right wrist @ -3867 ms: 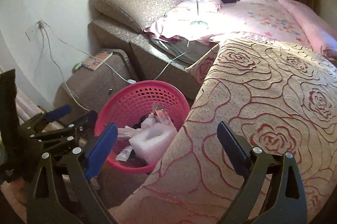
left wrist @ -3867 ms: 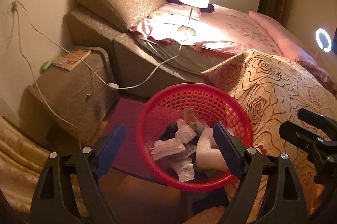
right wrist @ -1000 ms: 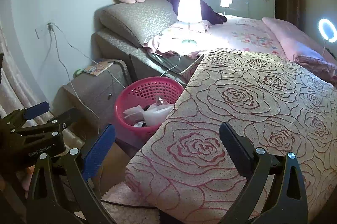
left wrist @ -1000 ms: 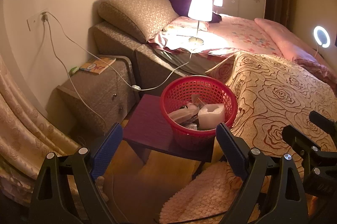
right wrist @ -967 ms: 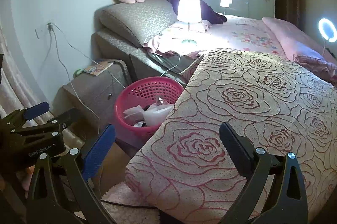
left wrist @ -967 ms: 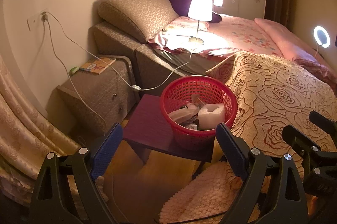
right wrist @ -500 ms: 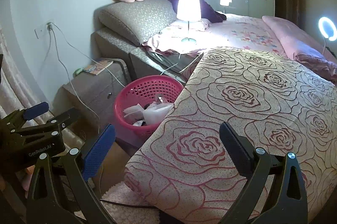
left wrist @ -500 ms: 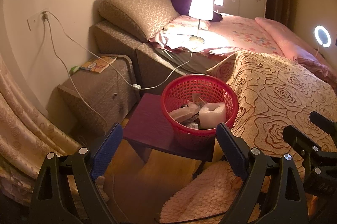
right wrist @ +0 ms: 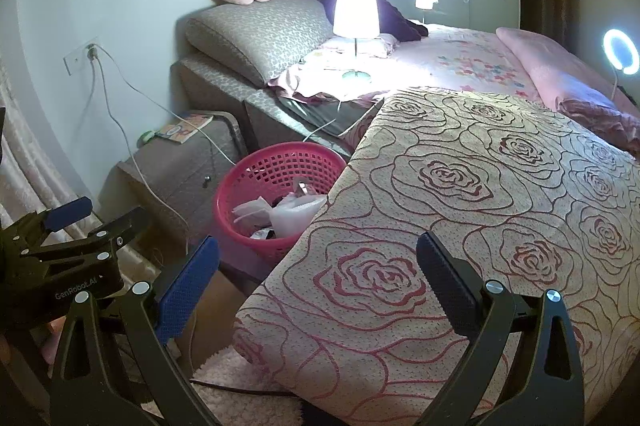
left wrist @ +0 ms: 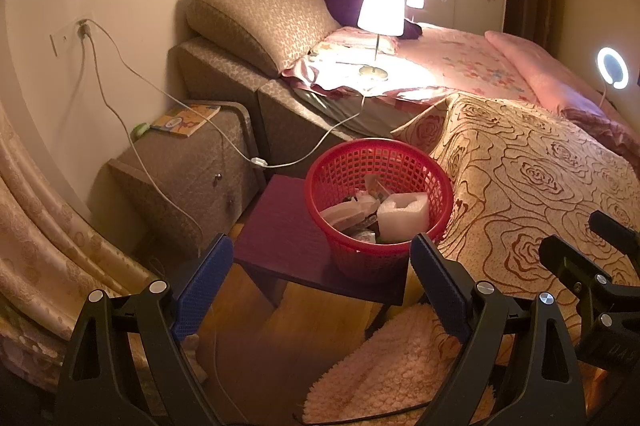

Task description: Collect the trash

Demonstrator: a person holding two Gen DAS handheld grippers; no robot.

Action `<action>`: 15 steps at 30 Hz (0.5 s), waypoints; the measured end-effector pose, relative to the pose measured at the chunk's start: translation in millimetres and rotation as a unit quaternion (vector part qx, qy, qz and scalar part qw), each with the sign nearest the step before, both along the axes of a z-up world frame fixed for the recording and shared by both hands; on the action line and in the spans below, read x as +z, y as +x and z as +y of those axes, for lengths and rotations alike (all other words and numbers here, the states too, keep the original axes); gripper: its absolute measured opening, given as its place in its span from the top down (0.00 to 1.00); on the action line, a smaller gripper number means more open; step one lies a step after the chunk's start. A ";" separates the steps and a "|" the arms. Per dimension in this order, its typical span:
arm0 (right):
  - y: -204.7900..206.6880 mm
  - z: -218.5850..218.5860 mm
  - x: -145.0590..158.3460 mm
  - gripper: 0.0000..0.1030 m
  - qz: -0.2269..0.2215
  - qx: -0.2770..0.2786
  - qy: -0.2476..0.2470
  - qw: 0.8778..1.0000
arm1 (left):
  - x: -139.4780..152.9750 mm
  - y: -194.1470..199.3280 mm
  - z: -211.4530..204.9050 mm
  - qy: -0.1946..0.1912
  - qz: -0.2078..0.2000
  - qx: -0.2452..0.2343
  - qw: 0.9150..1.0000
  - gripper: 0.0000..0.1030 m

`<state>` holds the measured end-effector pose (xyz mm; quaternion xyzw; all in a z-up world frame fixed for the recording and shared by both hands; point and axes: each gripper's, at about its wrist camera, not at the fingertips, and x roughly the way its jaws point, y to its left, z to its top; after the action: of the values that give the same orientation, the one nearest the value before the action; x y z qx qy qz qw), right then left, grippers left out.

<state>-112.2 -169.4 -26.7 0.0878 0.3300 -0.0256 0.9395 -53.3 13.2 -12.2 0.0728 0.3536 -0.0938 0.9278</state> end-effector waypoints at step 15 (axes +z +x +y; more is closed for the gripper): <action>0.3 -0.6 -1.9 0.07 0.002 0.001 0.000 1.000 | -2.4 1.7 -2.8 0.002 0.003 0.007 1.000 0.16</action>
<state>-111.9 -170.0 -28.6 0.0880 0.3316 -0.0250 0.9390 -51.5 10.4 -14.6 0.0718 0.3575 -0.0871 0.9271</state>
